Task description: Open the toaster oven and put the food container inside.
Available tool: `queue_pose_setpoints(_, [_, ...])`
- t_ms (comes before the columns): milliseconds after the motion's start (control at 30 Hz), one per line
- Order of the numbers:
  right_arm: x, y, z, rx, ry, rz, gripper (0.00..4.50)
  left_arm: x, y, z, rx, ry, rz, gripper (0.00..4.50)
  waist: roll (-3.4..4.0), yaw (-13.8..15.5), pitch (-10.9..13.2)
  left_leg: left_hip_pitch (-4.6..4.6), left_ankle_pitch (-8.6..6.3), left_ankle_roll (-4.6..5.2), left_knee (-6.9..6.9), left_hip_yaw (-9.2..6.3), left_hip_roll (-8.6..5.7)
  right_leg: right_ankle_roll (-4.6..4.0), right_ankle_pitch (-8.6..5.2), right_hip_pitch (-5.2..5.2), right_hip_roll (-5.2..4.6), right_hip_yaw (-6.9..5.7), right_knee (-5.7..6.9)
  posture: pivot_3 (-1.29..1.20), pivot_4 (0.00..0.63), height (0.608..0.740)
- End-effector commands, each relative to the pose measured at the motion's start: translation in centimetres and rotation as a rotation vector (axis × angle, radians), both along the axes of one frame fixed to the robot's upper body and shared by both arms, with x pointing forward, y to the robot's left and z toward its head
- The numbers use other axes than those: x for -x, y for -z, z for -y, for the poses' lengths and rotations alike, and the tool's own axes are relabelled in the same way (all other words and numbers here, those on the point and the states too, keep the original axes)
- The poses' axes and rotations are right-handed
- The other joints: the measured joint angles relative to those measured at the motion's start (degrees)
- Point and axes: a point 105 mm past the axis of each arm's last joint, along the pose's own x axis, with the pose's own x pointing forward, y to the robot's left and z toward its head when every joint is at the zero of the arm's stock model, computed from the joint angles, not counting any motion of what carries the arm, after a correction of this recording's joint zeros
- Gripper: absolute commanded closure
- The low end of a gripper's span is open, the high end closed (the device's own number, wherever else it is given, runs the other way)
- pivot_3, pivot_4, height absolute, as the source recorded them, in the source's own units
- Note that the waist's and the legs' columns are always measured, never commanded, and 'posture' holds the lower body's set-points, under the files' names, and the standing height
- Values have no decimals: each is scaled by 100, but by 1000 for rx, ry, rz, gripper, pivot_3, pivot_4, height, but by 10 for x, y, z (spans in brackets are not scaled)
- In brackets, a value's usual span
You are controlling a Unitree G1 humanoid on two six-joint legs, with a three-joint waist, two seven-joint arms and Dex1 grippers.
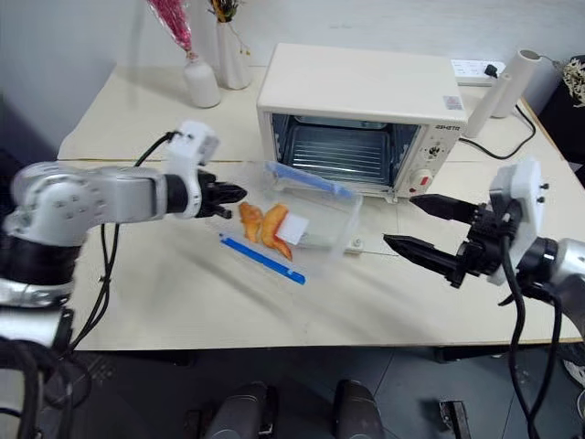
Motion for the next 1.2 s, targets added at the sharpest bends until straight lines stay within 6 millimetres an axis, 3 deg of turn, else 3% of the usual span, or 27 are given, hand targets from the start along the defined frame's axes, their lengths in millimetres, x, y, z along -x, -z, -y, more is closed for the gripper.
queue_pose_setpoints(33, [10,-9,0,1,17,54,0,-14,-15,13,24,24,65,4441,-1,-13,0,0,0,0,0,0,1,0,0,0,0,0,0,0,150,740])
queue_pose_setpoints(200, [13,-7,8,-5,59,51,0,-16,-8,47,16,103,39,4441,-2,-26,1,0,1,1,0,0,3,1,0,0,1,-1,0,0,150,740])
queue_pose_setpoints(367, [12,-5,11,-9,71,52,0,-31,-3,50,3,28,39,4441,-3,-24,1,1,2,3,2,0,4,2,1,1,0,0,2,0,150,740])
queue_pose_setpoints(400, [11,-5,11,-10,72,51,0,-33,-2,51,3,16,37,3724,-3,-27,1,2,2,3,2,0,3,2,1,2,0,0,2,0,150,740])
queue_pose_setpoints(700, [1,-1,15,3,92,52,0,-29,-13,49,32,16,74,1088,-3,-26,1,2,2,4,4,-2,4,3,2,2,-1,0,4,0,150,740])
queue_pose_setpoints(900, [-1,2,20,25,117,46,0,-11,-56,29,154,80,230,1088,-2,-37,1,0,2,4,4,-5,6,3,2,2,-1,-2,3,0,150,740])
queue_pose_setpoints(1033, [4,0,17,33,93,32,0,12,-87,10,305,206,311,1088,-2,-38,1,2,3,3,5,-5,7,3,2,2,-1,-2,5,0,150,740])
queue_pose_setpoints(1133, [12,-1,9,13,39,4,378,47,-93,3,398,448,311,1689,-2,-40,1,2,3,3,5,-4,7,3,2,2,-1,-2,7,0,150,740])
queue_pose_setpoints(1200, [20,2,-1,7,-20,-27,882,74,-80,-1,376,625,267,2296,-1,-45,1,3,3,2,5,-5,8,3,2,2,-1,-2,8,0,150,740])
